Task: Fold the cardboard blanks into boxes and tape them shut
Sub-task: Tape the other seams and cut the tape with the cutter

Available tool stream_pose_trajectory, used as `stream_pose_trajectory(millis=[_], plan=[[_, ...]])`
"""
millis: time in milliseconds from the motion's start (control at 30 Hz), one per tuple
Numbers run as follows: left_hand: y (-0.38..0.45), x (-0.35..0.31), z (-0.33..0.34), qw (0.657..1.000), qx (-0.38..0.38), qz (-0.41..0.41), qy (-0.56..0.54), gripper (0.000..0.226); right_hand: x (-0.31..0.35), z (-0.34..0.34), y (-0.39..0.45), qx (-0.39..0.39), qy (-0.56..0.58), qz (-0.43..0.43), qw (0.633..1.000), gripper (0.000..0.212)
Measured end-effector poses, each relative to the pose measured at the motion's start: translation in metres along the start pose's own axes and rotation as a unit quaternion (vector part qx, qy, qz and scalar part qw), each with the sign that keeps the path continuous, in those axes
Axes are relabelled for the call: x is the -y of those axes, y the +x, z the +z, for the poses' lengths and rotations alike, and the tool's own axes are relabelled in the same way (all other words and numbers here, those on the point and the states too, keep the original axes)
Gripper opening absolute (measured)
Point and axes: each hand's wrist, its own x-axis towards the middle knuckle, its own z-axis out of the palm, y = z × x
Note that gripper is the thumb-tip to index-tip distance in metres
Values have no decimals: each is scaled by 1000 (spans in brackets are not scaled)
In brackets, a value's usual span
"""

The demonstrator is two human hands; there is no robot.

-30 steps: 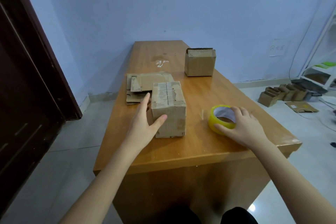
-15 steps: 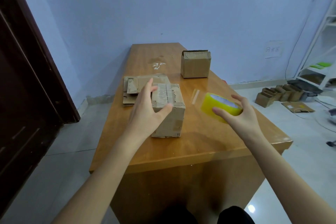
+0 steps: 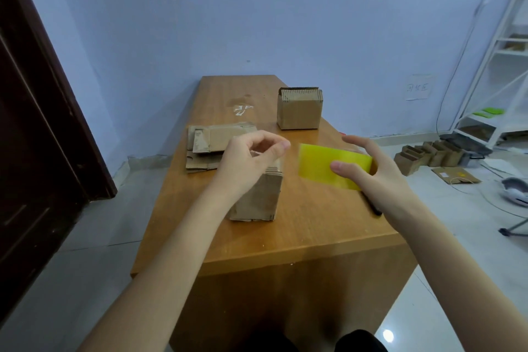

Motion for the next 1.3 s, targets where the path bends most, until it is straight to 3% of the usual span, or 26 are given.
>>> stream_pose_trajectory(millis=[67, 267, 367, 467, 533, 633, 767, 833, 900, 1000, 1167, 1233, 1300], plan=[[-2, 0, 0, 1000, -15, 4, -16, 6, 4, 3, -1, -8, 1, 9, 1000, 69], [-4, 2, 2, 994, -82, -31, -62, 23, 4, 21, 1, -24, 56, 53, 997, 84], [-4, 6, 4, 992, -116, -2, 56, 28, 1, 29, 1, 6, 87, 63, 994, 87], [-9, 6, 8, 961, -137, 33, 237, 33, 2, 34, -3, 74, 62, 66, 993, 112], [-10, 4, 7, 946, -177, 61, 264, 32, 3, 36, -7, 107, 24, 46, 993, 101], [-10, 3, 0, 926, -198, 95, 306, 34, 1, 39, -10, 110, -10, -27, 994, 65], [-12, -1, -5, 873, -214, 131, 417, 36, -5, 50, -6, -51, 3, -109, 993, 41], [-13, -3, -4, 864, -220, 123, 437, 34, -2, 53, -8, -114, -16, -146, 983, 36], [-12, 1, -4, 872, -222, 102, 425, 31, -3, 52, -10, -124, -81, -176, 973, 27], [-15, 5, -8, 883, -225, 68, 406, 26, -5, 51, -10, -113, -184, -169, 962, 25], [-12, 3, -8, 887, -184, -10, 423, 32, -1, 50, -2, -89, -192, -164, 964, 29], [-9, 8, -25, 885, -202, -12, 419, 32, -1, 41, -1, -85, -203, -202, 954, 23], [-7, 14, -44, 879, -206, 4, 431, 31, -5, 30, 1, -78, -251, -244, 933, 35]])
